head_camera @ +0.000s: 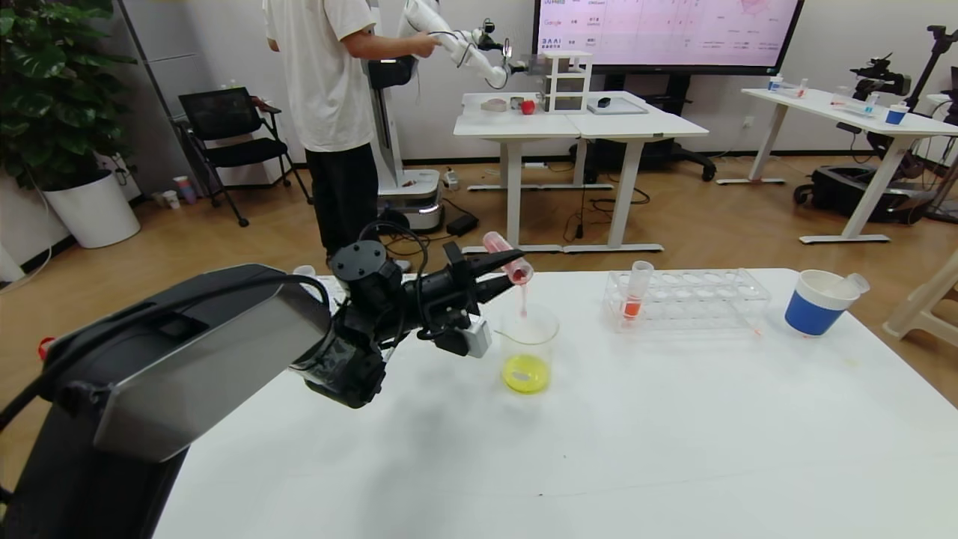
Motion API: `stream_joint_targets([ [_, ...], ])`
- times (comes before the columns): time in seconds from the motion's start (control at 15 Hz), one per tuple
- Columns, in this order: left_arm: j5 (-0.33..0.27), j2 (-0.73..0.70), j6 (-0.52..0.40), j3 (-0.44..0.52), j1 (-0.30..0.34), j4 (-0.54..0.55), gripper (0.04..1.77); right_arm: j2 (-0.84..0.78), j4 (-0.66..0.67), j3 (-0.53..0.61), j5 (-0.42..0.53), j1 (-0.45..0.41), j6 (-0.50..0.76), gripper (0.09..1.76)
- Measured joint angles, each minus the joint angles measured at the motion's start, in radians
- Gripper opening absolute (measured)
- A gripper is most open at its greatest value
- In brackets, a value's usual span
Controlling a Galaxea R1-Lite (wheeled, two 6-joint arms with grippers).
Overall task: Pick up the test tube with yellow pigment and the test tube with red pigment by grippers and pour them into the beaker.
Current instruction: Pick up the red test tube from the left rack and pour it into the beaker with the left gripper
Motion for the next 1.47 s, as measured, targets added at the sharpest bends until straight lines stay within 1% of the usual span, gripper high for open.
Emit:
stream_joint_targets([
  [0.2,-0.006,0.022,0.029,-0.025,-0.004,-0.001,0.50,0.000,0.000,0.000,0.000,0.000,0.000,1.74],
  [0.67,-0.015,0.043,0.091,-0.037,-0.005,-0.005,0.50,0.000,0.000,0.000,0.000,0.000,0.000,1.74],
  [1.07,-0.096,0.049,0.141,-0.078,-0.001,-0.001,0.50,0.000,0.000,0.000,0.000,0.000,0.000,1.74],
  [1.47,-0.113,0.052,0.150,-0.081,0.000,-0.003,0.50,0.000,0.000,0.000,0.000,0.000,0.000,1.74],
])
